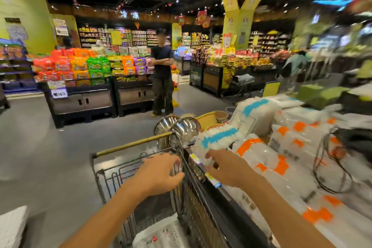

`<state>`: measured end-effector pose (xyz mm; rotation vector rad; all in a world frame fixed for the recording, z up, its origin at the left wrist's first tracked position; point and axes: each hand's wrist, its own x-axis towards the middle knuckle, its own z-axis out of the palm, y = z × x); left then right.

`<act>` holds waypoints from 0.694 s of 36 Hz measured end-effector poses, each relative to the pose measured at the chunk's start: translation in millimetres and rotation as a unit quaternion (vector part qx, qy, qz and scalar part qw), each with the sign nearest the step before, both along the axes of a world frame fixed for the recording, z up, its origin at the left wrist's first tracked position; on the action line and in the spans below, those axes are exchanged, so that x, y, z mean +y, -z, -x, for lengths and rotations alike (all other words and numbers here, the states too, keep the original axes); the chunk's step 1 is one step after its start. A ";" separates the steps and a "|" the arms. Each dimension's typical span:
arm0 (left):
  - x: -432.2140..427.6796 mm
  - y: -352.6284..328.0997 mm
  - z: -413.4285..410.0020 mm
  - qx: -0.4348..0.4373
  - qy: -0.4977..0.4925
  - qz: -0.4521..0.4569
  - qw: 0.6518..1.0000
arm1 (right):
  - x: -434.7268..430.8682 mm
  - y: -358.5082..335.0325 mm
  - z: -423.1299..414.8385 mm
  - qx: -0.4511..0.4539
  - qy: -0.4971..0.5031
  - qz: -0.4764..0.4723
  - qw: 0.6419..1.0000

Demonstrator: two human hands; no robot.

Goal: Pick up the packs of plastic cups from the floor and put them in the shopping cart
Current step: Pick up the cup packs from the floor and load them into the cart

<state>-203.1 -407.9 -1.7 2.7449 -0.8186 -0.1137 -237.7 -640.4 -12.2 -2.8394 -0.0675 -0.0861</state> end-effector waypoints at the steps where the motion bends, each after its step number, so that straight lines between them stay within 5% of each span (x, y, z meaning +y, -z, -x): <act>1: -7.0 -1.4 5.2 0.000 0.017 -0.002 1.000 | -6.5 -0.1 15.2 -0.001 0.021 -0.001 1.000; 14: -159.9 4.0 151.7 0.040 0.272 0.015 0.961 | -96.6 1.8 281.6 0.023 0.297 0.036 0.954; 25: -286.2 18.2 396.0 0.022 0.522 -0.006 0.853 | -94.1 16.4 616.3 0.036 0.575 -0.002 0.817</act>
